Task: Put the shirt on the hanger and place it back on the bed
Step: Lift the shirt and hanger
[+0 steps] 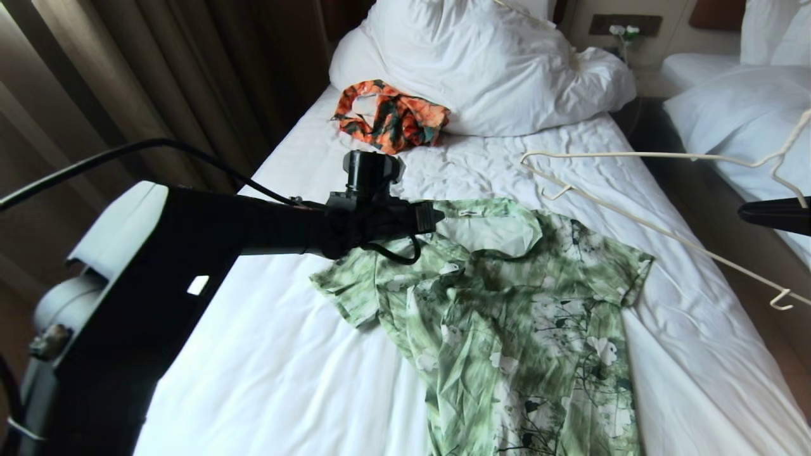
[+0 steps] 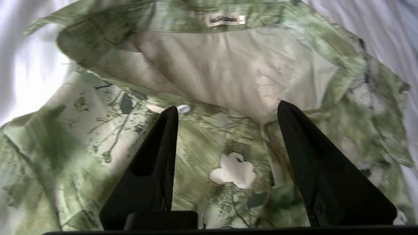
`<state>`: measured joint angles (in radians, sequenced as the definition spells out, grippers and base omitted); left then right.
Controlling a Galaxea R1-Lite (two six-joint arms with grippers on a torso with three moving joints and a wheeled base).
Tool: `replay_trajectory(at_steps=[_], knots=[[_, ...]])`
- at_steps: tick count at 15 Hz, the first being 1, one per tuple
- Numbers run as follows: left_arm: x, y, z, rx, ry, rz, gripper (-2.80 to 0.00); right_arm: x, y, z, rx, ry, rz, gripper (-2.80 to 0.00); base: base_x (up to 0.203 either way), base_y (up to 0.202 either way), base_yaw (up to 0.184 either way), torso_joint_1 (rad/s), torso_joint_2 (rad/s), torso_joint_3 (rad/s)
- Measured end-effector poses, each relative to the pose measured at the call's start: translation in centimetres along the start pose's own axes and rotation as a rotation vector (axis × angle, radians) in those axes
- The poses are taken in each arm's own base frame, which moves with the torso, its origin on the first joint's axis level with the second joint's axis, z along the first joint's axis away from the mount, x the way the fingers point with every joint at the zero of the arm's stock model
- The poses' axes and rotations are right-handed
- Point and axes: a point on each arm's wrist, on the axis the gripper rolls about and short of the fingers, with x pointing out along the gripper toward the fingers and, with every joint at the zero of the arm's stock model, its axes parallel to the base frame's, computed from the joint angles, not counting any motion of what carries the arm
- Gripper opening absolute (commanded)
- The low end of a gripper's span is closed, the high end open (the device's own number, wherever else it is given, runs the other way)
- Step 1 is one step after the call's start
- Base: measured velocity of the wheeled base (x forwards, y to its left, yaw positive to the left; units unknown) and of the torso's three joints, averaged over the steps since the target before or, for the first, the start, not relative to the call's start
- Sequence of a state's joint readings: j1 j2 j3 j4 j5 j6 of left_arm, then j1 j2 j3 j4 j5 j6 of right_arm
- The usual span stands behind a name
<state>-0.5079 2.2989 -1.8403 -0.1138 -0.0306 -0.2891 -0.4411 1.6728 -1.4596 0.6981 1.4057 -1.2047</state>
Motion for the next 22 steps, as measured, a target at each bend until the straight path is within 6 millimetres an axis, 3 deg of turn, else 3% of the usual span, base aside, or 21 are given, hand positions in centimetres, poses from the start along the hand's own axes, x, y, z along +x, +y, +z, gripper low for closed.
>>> replay_trajectory(at_steps=[4,12,18,19,22], knots=[[2.1,1.2,-1.4,0.001,0.049,0.163,0.00,-0.1,0.2,-0.3,0.012,0.002,-0.001,-2.80,0.000,0.000,0.000,0.000,0.00,0.000],[3.7,0.9,-1.8,0.005,-0.083,0.183,0.00,0.0,0.7,-0.7,0.032,0.003,0.003,-2.80,0.000,0.000,0.000,0.000,0.00,0.000],[6.0,1.8,-3.6,0.072,-0.173,0.263,0.00,-0.2,1.0,-0.6,0.030,0.005,-0.003,-2.80,0.000,0.000,0.000,0.000,0.00,0.000],[6.3,1.9,-3.7,0.074,-0.192,0.264,-2.80,-0.2,1.0,-0.6,0.031,0.006,-0.004,-2.80,0.000,0.000,0.000,0.000,0.00,0.000],[6.5,2.0,-3.7,0.076,-0.222,0.272,-2.80,-0.4,1.0,-0.7,0.034,0.007,-0.009,-2.80,0.000,0.000,0.000,0.000,0.00,0.000]])
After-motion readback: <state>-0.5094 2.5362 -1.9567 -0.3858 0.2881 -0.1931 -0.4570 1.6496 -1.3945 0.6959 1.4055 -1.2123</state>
